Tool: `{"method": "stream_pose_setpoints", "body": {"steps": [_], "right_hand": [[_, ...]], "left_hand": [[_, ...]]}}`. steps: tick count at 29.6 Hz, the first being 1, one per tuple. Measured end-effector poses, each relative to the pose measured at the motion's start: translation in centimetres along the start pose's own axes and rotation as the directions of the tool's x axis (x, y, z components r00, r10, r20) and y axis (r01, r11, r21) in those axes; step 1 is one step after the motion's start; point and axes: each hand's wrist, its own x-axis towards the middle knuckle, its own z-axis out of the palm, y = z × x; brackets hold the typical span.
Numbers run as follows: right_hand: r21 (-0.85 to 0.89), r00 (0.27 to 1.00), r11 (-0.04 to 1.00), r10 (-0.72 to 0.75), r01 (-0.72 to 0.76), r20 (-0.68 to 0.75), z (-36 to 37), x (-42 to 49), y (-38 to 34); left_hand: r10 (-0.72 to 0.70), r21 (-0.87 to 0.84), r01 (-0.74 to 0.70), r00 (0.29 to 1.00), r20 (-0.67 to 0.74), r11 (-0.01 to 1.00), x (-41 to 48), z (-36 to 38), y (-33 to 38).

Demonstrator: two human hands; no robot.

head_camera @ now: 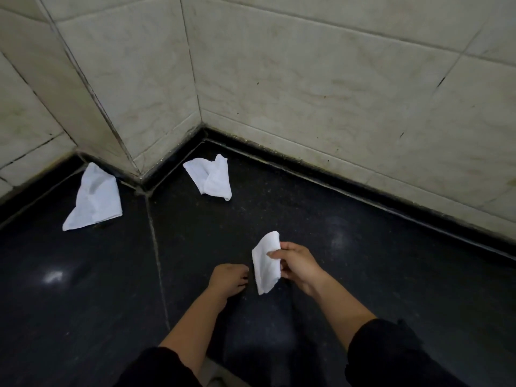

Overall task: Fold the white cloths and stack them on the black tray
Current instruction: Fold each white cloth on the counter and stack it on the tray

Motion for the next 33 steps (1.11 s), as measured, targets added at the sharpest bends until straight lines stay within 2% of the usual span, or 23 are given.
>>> {"method": "stream_pose_setpoints", "body": {"steps": [2,6,10,18,25,33], "right_hand": [[0.016,0.999,1.000,-0.022,0.021,0.039,0.1,-0.9,-0.6],[0.057,0.995,0.998,-0.043,0.037,0.094,-0.4,-2.7,-1.7],[0.103,0.992,0.992,-0.079,0.069,0.098,-1.9,-4.2,-2.2],[0.193,0.989,0.971,-0.127,0.138,-0.070,-8.3,-7.8,-1.4],[0.215,0.964,0.958,-0.141,0.190,-0.227,-13.0,-11.2,-0.2],[0.350,0.883,0.895,-0.094,0.277,-0.460,-16.1,-16.3,3.7]], "left_hand": [[-0.051,-0.178,0.063,0.996,0.071,0.982,-0.6,0.4,0.0],[-0.055,-0.284,0.111,0.979,0.197,0.952,-2.3,1.4,0.3],[0.015,-0.449,0.148,0.941,0.339,0.881,-3.7,2.6,1.4],[0.108,-0.263,-0.017,0.936,0.336,0.965,-5.4,6.9,3.3],[0.205,-0.125,-0.166,0.863,0.461,0.978,-7.3,10.9,5.0],[0.123,0.077,-0.215,0.778,0.616,0.974,-9.3,15.6,4.9]]}}
